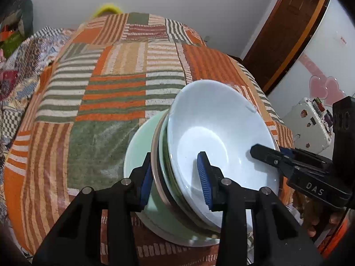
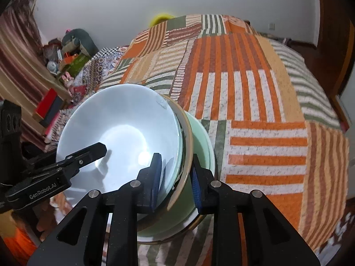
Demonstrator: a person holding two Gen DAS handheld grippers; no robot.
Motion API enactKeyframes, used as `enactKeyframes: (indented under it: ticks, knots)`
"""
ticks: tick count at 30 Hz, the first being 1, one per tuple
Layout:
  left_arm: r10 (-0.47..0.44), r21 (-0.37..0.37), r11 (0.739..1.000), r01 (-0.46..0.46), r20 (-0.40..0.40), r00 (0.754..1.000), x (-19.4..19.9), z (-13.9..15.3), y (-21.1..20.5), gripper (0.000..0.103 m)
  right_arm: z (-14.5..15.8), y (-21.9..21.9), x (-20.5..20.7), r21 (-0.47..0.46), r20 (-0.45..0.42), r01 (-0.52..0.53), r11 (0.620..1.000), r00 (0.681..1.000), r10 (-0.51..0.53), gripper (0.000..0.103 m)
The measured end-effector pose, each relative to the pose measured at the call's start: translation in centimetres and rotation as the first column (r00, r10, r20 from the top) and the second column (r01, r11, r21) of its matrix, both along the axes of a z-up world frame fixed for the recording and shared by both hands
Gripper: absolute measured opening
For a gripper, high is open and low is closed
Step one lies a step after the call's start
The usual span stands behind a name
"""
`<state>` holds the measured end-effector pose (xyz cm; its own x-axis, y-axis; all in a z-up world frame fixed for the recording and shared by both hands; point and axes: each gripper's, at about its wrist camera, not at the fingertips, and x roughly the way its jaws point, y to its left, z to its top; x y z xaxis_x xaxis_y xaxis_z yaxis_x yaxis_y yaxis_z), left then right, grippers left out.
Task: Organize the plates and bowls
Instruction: 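Lower the bowl stack onto the mint green plate with both grippers, then open both grippers and withdraw them from the stacked dishes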
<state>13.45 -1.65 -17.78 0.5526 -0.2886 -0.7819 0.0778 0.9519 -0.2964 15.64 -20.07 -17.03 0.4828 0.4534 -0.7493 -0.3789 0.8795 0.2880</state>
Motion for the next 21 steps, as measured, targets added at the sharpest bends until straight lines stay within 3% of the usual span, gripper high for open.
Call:
enactKeyframes:
  ticks: [5, 9, 13, 21]
  knots:
    - [0.020, -0.013, 1.000, -0.020, 0.001, 1.000, -0.2, 0.5, 0.7, 0.038, 0.7, -0.2, 0.1, -0.020, 0.037, 0.016, 1.000, 0.999, -0.015, 0.024]
    - [0.024, -0.006, 1.000, -0.024, 0.024, 0.999, -0.9, 1.5, 0.8, 0.038, 1.5, -0.5, -0.3, -0.027, 0.065, 0.014, 1.000, 0.998, -0.012, 0.033]
    - [0.027, 0.012, 1.000, -0.028, 0.093, 0.995, -2.4, 3.7, 0.8, 0.040, 3.2, -0.7, -1.4, -0.036, 0.133, 0.012, 0.999, 0.991, -0.007, 0.043]
    - [0.032, 0.067, 0.996, -0.050, 0.251, 0.968, -5.5, 8.8, 0.7, 0.045, 7.2, -0.5, -4.4, -0.019, 0.275, -0.018, 1.000, 0.961, 0.023, 0.049]
